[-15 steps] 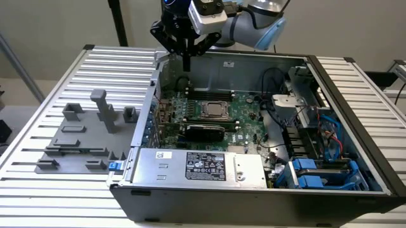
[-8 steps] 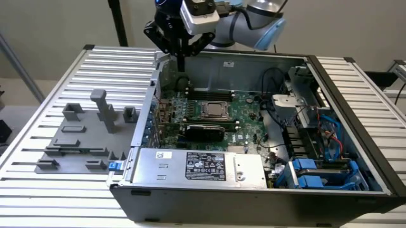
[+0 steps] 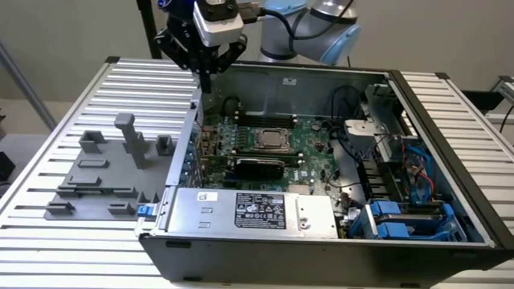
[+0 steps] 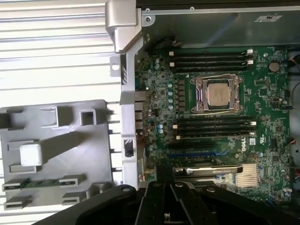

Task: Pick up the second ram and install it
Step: 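Reach for the second ram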

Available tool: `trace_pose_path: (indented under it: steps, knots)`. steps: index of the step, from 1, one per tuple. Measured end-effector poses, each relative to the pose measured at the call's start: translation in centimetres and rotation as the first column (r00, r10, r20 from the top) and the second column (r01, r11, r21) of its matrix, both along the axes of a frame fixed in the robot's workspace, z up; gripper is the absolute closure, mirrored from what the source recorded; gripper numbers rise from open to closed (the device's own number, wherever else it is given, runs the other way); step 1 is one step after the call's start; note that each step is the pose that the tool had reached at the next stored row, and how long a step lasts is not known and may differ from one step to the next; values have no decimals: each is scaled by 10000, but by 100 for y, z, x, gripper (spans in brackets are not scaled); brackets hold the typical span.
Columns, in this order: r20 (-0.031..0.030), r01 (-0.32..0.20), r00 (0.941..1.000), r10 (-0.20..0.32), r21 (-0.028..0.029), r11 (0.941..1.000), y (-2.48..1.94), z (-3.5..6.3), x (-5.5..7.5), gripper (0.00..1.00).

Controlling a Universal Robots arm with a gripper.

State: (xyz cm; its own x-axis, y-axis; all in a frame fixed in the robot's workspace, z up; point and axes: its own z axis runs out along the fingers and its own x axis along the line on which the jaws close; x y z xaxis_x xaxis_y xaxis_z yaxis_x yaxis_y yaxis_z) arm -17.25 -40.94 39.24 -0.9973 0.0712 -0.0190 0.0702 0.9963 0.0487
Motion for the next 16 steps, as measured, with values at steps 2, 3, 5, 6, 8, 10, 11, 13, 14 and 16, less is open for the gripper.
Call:
trace_pose_path:
  steps: [2, 3, 5, 6, 8, 10, 11, 13, 14, 16]
  knots:
    - [0, 1, 10000, -1, 0, 10000, -19, -1, -93, 89]
    - [1, 0, 10000, 0, 1, 10000, -28, -2, -138, 89]
    - [0, 0, 10000, 0, 0, 10000, -46, -3, -228, 89]
    - [0, 1, 10000, -1, 0, 10000, -55, -4, -274, 89]
    - [0, 0, 10000, 0, 0, 10000, -75, -5, -365, 89]
    - [0, 0, 10000, 0, 0, 10000, -94, -7, -455, 89]
    - [0, 0, 10000, 0, 0, 10000, -104, -7, -500, 89]
    - [0, 1, 10000, -1, 0, 10000, -123, -9, -590, 89]
    - [0, 0, 10000, 0, 0, 10000, -134, -10, -638, 89]
    - [0, 0, 10000, 0, 0, 10000, -154, -12, -728, 89]
